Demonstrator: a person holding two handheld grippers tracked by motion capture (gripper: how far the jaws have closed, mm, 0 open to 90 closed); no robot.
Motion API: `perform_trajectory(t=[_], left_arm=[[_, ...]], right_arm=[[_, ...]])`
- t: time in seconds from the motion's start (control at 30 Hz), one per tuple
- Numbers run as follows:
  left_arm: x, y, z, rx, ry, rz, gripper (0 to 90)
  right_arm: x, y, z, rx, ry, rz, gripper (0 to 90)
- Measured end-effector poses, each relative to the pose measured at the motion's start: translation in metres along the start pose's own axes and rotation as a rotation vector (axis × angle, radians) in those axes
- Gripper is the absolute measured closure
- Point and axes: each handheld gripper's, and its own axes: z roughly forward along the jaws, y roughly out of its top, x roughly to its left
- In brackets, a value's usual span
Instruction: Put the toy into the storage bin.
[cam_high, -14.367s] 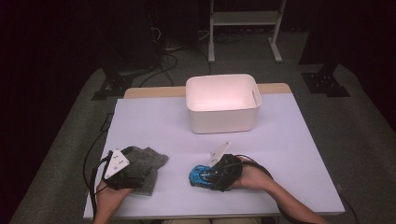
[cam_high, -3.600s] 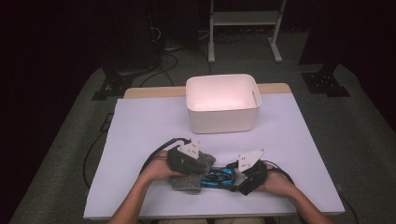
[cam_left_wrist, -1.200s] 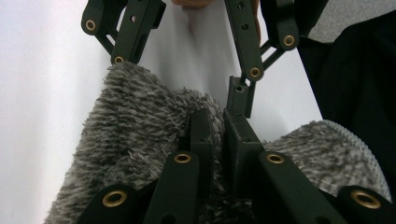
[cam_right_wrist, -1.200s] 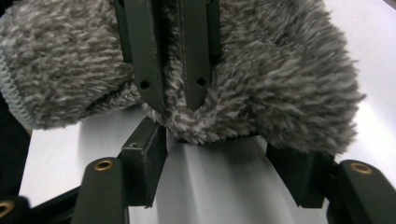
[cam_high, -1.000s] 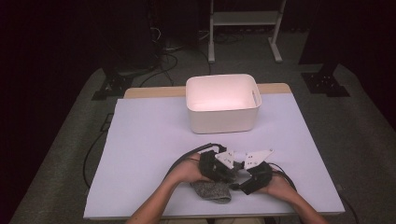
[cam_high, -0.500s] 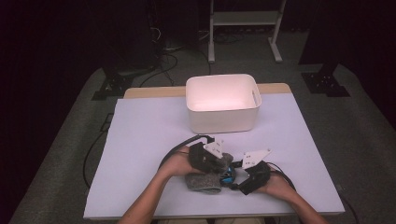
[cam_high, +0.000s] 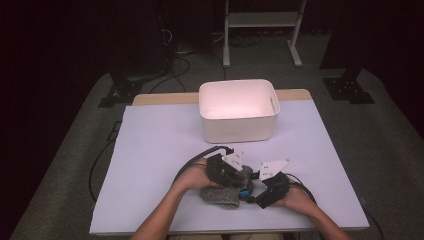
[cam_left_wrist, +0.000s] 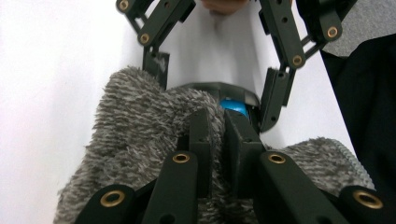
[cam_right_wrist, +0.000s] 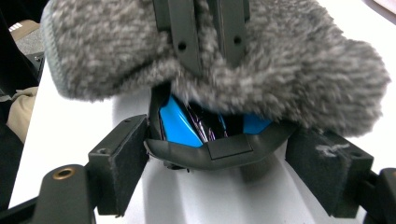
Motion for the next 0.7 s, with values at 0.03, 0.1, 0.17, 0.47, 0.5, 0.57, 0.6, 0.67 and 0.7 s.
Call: perform_trajectory(t=[0.03,0.1,0.17,0.47,0.5,0.57,0.6,0.67,0.7], left_arm=[[0.001,0.000,0.002,-0.005,-0.004,-0.004,81.9],[0.002,0.000,0.003,-0.010,-0.009,-0.010,81.9],[0.002,0.000,0.003,-0.006,-0.003,-0.009,81.9],[0.002,-0.014,-0.009,-0.002,0.011,-0.035,81.2],[0.001,-0.018,-0.012,-0.003,0.015,-0.045,81.2],[0.000,-0.025,-0.019,-0.003,0.025,-0.060,81.2],[0.000,-0.029,-0.022,0.002,0.030,-0.065,81.2],[-0.002,-0.038,-0.028,0.006,0.041,-0.081,81.2],[-0.002,-0.042,-0.030,0.008,0.044,-0.083,81.2]], right_arm=[[0.000,0.000,0.000,-0.004,0.002,0.000,20.1],[-0.001,0.002,0.001,-0.030,0.009,0.012,20.0],[-0.002,0.003,0.003,-0.035,0.014,0.016,19.9],[0.001,0.005,0.006,-0.016,0.007,0.005,20.4],[0.000,0.005,0.006,-0.015,0.008,0.004,20.4],[0.000,0.005,0.006,-0.018,0.013,0.006,20.4],[0.000,0.005,0.006,-0.017,0.014,0.007,20.4],[0.000,0.005,0.006,-0.016,0.011,0.004,20.5],[0.000,0.005,0.006,-0.013,0.011,0.004,20.4]])
